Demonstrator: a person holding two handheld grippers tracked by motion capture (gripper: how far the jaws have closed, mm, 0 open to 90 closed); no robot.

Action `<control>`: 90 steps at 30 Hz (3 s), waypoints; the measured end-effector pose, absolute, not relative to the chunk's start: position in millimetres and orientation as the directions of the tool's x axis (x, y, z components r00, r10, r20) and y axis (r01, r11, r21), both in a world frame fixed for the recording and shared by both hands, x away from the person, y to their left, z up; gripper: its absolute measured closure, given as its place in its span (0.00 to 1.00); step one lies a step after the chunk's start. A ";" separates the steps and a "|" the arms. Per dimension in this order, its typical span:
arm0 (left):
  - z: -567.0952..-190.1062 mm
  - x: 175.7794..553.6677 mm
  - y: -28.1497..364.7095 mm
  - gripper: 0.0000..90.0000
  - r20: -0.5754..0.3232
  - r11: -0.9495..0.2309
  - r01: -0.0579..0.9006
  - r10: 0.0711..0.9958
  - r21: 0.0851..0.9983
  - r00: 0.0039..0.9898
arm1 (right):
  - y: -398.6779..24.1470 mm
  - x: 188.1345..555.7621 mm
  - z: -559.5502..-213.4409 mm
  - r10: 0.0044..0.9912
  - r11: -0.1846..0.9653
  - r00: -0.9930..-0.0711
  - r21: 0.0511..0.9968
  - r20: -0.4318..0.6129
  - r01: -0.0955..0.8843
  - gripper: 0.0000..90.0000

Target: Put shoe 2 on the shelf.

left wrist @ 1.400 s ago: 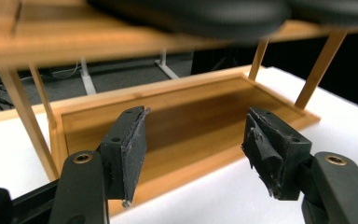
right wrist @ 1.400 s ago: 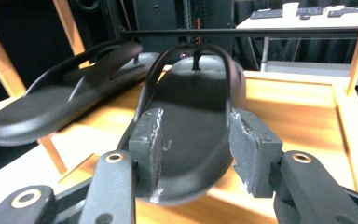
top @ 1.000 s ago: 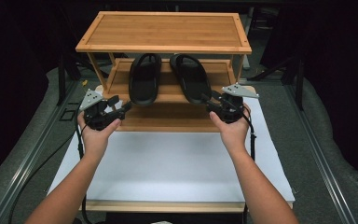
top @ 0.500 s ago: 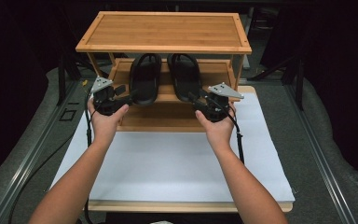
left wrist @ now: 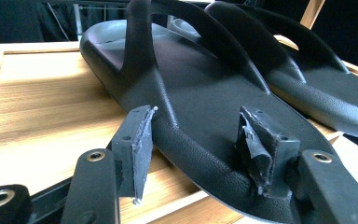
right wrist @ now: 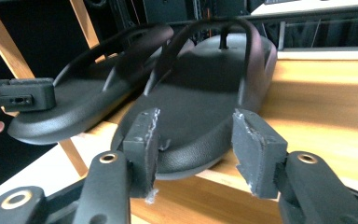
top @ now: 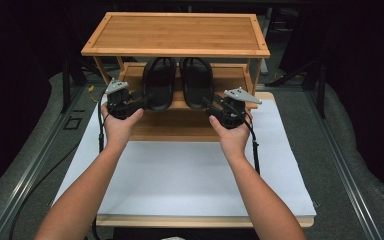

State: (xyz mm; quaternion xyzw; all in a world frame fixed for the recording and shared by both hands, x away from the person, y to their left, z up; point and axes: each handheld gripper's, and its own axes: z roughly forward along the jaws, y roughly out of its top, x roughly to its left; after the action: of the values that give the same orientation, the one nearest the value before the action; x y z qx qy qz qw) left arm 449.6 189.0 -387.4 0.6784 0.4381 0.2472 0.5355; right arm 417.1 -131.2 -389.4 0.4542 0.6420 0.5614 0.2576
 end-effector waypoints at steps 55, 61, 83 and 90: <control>-367.8 438.5 194.4 0.54 -0.116 -0.035 0.277 0.852 0.960 0.511 | -143.5 397.2 -373.7 0.873 0.022 -0.477 0.969 0.102 0.247 0.57; -362.5 427.4 196.7 0.54 -0.107 -0.044 0.261 0.838 0.964 0.535 | -152.6 392.1 -370.3 0.879 0.028 -0.468 0.971 0.088 0.235 0.57; -367.1 393.5 228.2 0.54 -0.054 -0.088 0.241 0.849 0.966 0.526 | -192.6 360.9 -377.6 0.900 0.151 -0.433 0.965 -0.044 0.215 0.56; -387.4 376.1 243.9 0.53 -0.052 -0.088 0.246 0.858 0.965 0.511 | -219.5 346.4 -402.8 0.924 0.131 -0.382 0.959 -0.026 0.252 0.56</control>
State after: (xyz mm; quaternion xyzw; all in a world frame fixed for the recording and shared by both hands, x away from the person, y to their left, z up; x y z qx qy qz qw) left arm 376.1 243.9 -387.4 0.6809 0.4052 0.2834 0.5402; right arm 346.4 -219.5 -402.8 0.4387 0.6701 0.4917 0.3417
